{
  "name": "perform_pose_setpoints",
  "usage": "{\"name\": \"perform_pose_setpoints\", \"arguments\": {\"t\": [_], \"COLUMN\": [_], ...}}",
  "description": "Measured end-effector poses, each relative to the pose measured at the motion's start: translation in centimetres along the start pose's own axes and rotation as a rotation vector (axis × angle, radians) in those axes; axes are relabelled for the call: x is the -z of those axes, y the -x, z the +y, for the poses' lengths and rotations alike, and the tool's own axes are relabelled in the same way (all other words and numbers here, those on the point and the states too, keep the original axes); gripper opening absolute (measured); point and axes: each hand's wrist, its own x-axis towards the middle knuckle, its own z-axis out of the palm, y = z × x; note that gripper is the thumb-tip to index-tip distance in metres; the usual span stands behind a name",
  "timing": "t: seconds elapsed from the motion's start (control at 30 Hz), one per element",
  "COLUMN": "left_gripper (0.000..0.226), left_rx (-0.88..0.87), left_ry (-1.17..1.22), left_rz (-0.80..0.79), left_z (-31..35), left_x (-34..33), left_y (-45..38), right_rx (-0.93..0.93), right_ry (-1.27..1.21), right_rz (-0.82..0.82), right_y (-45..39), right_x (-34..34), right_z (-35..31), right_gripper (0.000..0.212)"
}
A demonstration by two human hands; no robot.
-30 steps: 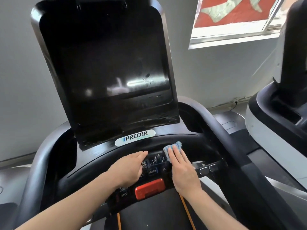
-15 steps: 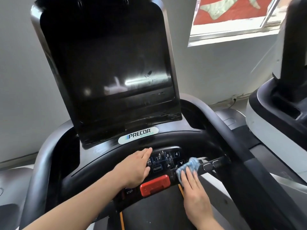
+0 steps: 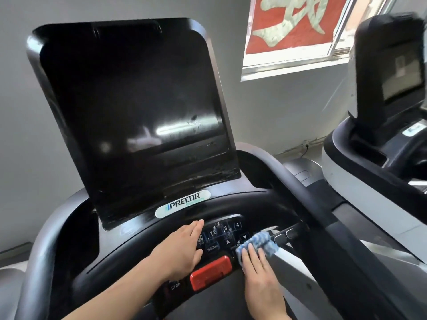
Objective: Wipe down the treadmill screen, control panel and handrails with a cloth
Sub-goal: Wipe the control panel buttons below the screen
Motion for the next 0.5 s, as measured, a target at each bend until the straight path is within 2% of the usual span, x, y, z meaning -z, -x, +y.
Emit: {"name": "perform_pose_setpoints", "arguments": {"t": [0.1,0.2,0.3,0.4,0.43,0.5], "left_gripper": [0.081,0.083,0.084,0.084,0.085,0.085], "left_rx": [0.003,0.003,0.002,-0.006,-0.008,-0.010], "left_ry": [-0.005,-0.007,0.000,0.005,0.003,0.003], "left_rz": [-0.014,-0.025,-0.024,-0.022,-0.020,-0.026], "left_z": [0.1,0.1,0.0,0.0,0.0,0.0], "left_x": [0.3,0.3,0.3,0.3,0.4,0.4], "left_y": [0.1,0.2,0.1,0.1,0.1,0.2], "right_rx": [-0.003,-0.020,-0.030,-0.057,-0.072,-0.109], "right_ry": [0.059,0.066,-0.014,-0.025,-0.021,-0.028], "right_rz": [-0.063,-0.103,-0.024,0.026,0.041,0.017], "right_y": [-4.7,-3.5,0.9,-1.4,-3.1,-4.8], "right_x": [1.0,0.9,0.8,2.0,2.6,3.2], "right_z": [-0.8,-1.0,-1.1,-1.7,-1.9,-2.3], "right_gripper": [0.072,0.074,0.068,0.063,0.064,0.082]}}
